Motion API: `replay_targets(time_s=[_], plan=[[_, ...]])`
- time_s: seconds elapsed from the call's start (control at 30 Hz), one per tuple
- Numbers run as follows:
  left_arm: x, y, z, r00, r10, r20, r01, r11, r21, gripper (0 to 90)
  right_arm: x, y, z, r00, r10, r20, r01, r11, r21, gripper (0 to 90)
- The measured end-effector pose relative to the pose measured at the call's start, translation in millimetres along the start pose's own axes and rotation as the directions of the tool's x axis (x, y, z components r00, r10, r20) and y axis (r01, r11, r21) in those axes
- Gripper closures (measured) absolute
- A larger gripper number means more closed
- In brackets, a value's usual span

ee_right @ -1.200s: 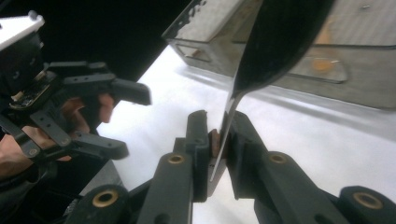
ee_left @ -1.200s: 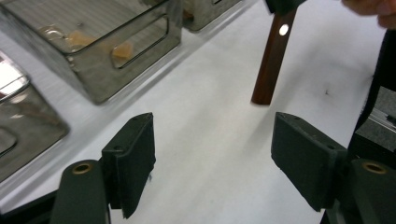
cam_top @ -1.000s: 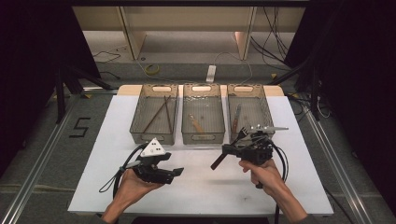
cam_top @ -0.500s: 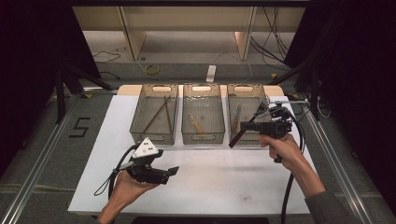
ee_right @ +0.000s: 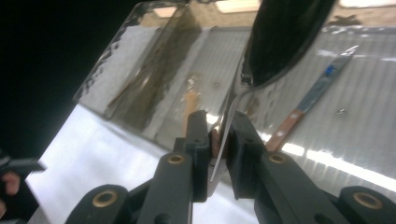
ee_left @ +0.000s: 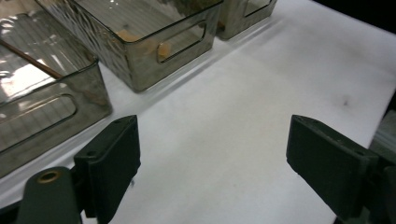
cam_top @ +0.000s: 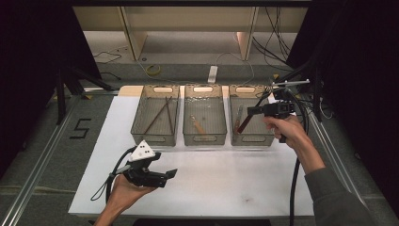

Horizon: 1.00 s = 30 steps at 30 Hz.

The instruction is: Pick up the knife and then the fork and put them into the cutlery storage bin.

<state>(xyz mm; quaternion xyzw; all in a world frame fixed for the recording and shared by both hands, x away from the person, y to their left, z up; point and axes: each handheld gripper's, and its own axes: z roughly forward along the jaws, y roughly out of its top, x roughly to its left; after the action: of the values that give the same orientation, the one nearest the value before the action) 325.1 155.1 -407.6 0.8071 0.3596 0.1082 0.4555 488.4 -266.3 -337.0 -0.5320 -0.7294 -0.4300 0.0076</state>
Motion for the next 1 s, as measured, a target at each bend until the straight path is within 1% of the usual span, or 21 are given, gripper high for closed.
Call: replay_targets(time_s=[0.03,0.1,0.2,0.27,0.33,0.4,0.5,0.6,0.73,0.93,1.0], plan=[[0.8,-0.5,-0.7,1.0,-0.009,0.002,0.009,0.9999,-0.014,17.1,-1.8,2.9,1.1,1.0,0.003,0.007,-0.003,1.0,0.001,80.3],[1.8,-1.2,-1.9,1.0,-0.004,-0.008,0.003,0.9997,-0.023,17.2,-5.1,8.2,3.1,0.9997,0.011,0.02,-0.011,1.0,0.005,80.3],[3.5,-2.6,-2.1,0.9994,0.016,-0.03,-0.016,0.9996,-0.025,17.2,-10.3,14.8,7.2,0.999,0.027,0.037,-0.027,1.0,0.014,80.3],[3.8,-3.1,-2.3,0.9996,0.012,-0.026,-0.013,0.9993,-0.034,17.1,-14.2,18.3,10.6,0.9981,0.04,0.048,-0.041,0.999,0.018,80.3],[3.2,-2.8,-2.9,0.9994,0.013,-0.031,-0.015,0.9992,-0.038,17.1,-18.3,20.8,14.0,0.9973,0.05,0.054,-0.052,0.998,0.02,80.3],[3.1,-3.0,-2.9,0.9995,0.006,-0.031,-0.008,0.9988,-0.048,17.1,-21.8,22.3,18.0,0.9963,0.059,0.063,-0.061,0.998,0.031,80.3],[4.2,-3.1,-3.4,0.9994,0.009,-0.034,-0.01,0.9987,-0.051,17.2,-25.1,22.7,24.5,0.9945,0.071,0.078,-0.075,0.996,0.053,80.3],[3.6,-3.5,-2.9,0.9994,0.006,-0.035,-0.008,0.9987,-0.051,17.2,-26.6,22.3,32.0,0.993,0.066,0.098,-0.074,0.994,0.078,80.3],[3.6,-3.6,-2.6,0.9992,0.009,-0.038,-0.01,0.9989,-0.045,17.2,-28.2,21.8,40.1,0.992,0.067,0.107,-0.078,0.992,0.097,80.3],[3.6,-3.6,-3.3,0.9991,0.012,-0.041,-0.014,0.9986,-0.05,17.2,-31.0,17.5,47.5,0.9911,0.06,0.119,-0.074,0.99,0.118,80.2],[3.0,-3.6,-2.9,0.9991,0.012,-0.041,-0.014,0.9985,-0.053,17.2,-32.9,15.5,50.0,0.9905,0.065,0.122,-0.081,0.988,0.131,80.2]])
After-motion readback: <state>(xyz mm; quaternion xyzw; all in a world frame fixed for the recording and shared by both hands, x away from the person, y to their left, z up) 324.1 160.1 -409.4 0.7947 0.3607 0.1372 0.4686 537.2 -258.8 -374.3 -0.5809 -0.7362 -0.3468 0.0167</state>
